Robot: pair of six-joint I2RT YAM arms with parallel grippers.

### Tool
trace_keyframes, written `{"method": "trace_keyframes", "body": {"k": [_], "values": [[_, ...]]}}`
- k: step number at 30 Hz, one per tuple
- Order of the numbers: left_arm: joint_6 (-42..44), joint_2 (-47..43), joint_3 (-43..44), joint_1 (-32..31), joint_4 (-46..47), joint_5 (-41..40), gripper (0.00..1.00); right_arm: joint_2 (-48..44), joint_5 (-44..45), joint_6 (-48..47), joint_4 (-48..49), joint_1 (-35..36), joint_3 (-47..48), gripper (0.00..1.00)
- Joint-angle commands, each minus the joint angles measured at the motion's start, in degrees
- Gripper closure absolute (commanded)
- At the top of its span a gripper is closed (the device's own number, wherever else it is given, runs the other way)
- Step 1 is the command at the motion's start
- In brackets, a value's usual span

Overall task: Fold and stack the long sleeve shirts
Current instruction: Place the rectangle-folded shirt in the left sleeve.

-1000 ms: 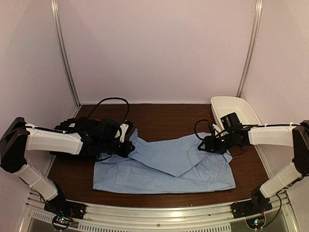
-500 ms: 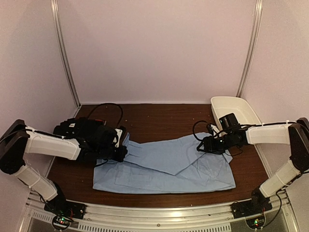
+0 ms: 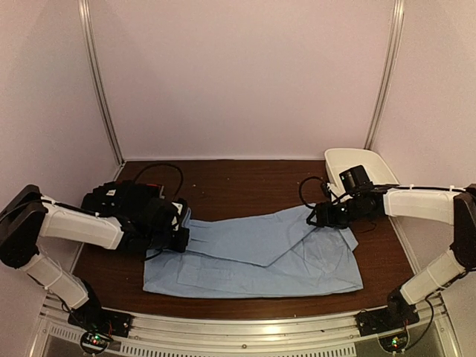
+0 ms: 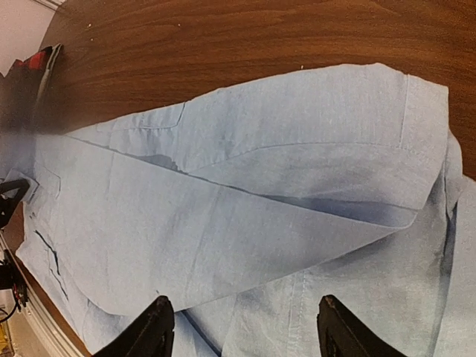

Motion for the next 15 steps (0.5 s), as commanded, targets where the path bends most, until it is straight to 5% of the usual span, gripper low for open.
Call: {"method": "trace_keyframes", "body": {"k": [1, 4, 8, 15], "values": [[-2.5, 0.4, -1.6, 0.5, 1.2, -2.7, 1.00, -1.1, 3.7, -1.2, -2.7, 0.0, 1.7, 0.33], [-2.9, 0.9, -2.3, 0.5, 1.9, -1.7, 0.99, -0.9, 3.9, -1.2, -2.8, 0.0, 1.7, 0.33], [-3.1, 1.3, -3.0, 0.5, 3.1, 0.0, 0.85, -0.8, 5.1, -1.4, -3.7, 0.0, 1.7, 0.33], [-5.7, -3.3, -4.9, 0.5, 1.8, -1.6, 0.43, -4.0, 9.7, -0.4, -10.0, 0.0, 0.2, 0.33]]}}
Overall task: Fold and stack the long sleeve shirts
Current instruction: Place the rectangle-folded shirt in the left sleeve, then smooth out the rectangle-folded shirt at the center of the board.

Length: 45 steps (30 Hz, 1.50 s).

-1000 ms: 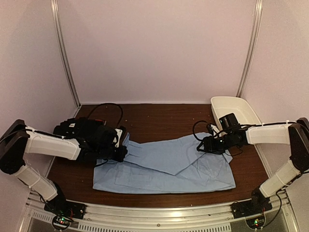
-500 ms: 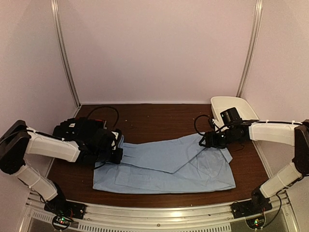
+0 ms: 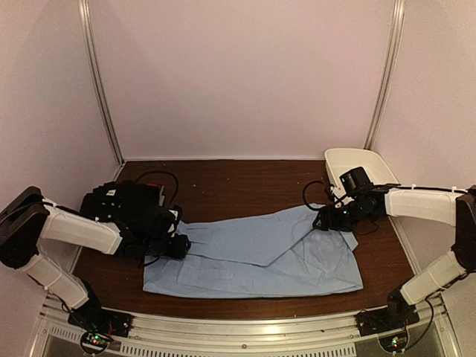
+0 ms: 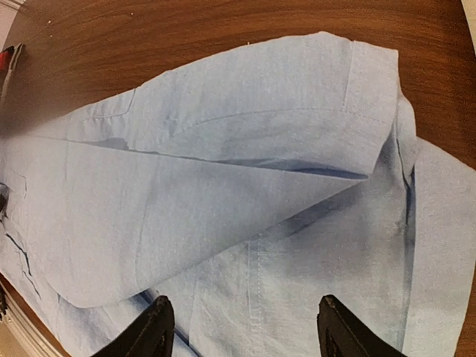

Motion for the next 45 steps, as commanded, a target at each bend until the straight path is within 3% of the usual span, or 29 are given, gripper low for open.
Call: {"method": "trace_keyframes", "body": {"k": [1, 5, 6, 12, 15, 18, 21, 27, 33, 45], "values": [[-2.2, -5.0, -1.0, 0.4, 0.1, -1.5, 0.35, -4.9, 4.0, 0.4, -5.9, 0.1, -1.1, 0.33], [-1.3, -8.6, 0.6, 0.4, -2.4, -0.5, 0.05, -10.6, 5.0, 1.4, -10.6, 1.5, -3.7, 0.33], [-0.9, -9.3, 1.3, 0.4, -3.1, 0.1, 0.03, -11.9, 5.5, 2.3, -11.9, 2.4, -4.0, 0.34], [5.9, -13.1, 3.8, 0.4, -3.4, 13.5, 0.02, -18.0, 7.1, 10.6, -16.4, 10.9, -5.6, 0.34], [8.8, -13.8, 4.3, 0.1, -3.3, 22.8, 0.03, -18.7, 9.8, 14.8, -16.6, 15.9, -7.9, 0.34], [10.2, -14.0, 4.2, -1.6, -4.0, 26.8, 0.04, -17.7, 11.6, 17.9, -15.9, 19.8, -9.8, 0.35], [10.5, -14.6, 4.1, -4.9, -7.5, 22.7, 0.04, -16.7, 12.8, 19.8, -16.0, 22.3, -10.0, 0.35], [3.0, -18.3, 2.8, -5.6, -15.7, 3.1, 0.04, -16.6, 14.2, 21.6, -18.1, 24.6, -9.6, 0.35], [5.1, -18.3, 0.4, -6.2, -7.6, 11.1, 0.07, -17.7, 15.2, 23.0, -21.6, 25.8, -9.5, 0.35], [7.0, -4.4, 4.8, -11.2, 0.0, 15.0, 0.09, -13.9, 21.2, 24.4, -25.2, 26.3, -9.1, 0.34]]}}
